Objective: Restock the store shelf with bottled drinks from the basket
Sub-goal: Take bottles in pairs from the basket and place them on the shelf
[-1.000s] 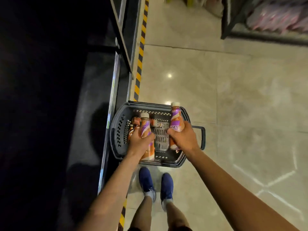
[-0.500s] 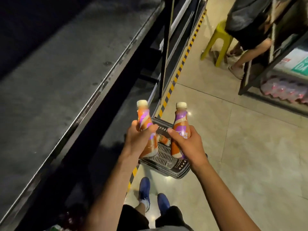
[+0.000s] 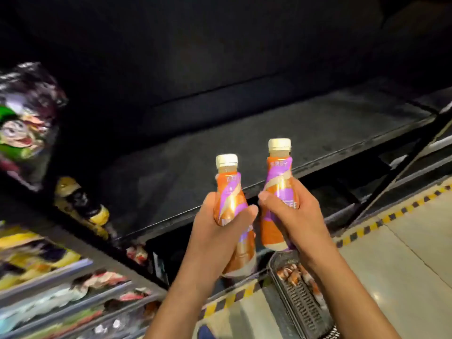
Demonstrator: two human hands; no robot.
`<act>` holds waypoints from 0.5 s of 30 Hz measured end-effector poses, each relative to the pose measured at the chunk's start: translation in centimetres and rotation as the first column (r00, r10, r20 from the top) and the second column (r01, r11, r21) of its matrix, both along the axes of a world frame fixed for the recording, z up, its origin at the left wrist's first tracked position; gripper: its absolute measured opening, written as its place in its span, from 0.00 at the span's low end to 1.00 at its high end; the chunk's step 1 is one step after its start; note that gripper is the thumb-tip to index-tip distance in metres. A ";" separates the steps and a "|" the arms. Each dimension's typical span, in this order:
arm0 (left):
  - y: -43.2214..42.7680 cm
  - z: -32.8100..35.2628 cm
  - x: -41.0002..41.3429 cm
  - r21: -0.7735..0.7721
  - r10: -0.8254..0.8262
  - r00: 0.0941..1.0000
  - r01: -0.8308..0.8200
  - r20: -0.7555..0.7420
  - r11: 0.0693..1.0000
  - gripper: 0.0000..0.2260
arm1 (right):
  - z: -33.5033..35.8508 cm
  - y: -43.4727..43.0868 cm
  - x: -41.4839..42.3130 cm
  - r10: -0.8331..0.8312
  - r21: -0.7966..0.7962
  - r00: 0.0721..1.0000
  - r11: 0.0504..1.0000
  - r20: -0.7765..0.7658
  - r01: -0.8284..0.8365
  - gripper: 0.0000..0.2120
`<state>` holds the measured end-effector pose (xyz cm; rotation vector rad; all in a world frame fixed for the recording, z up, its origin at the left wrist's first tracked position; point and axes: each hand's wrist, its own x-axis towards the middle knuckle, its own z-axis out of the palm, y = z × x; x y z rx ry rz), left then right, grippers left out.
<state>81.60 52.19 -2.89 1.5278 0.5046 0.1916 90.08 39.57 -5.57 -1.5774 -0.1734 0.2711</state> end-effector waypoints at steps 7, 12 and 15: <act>8.7 4.6 -11.3 0.016 0.361 0.922 -0.367 0.139 0.930 0.14 | 6.0 10.8 -8.2 0.381 0.056 0.913 0.918 0.147 -0.392 0.08; 14.3 6.9 -20.4 0.027 0.530 0.821 -0.547 0.214 0.837 0.15 | 8.5 17.7 -15.9 0.515 0.070 0.823 0.836 0.239 -0.544 0.10; 17.6 7.6 -26.2 0.043 0.585 0.776 -0.610 0.238 0.792 0.13 | 9.6 21.8 -21.1 0.557 0.105 0.788 0.795 0.264 -0.597 0.13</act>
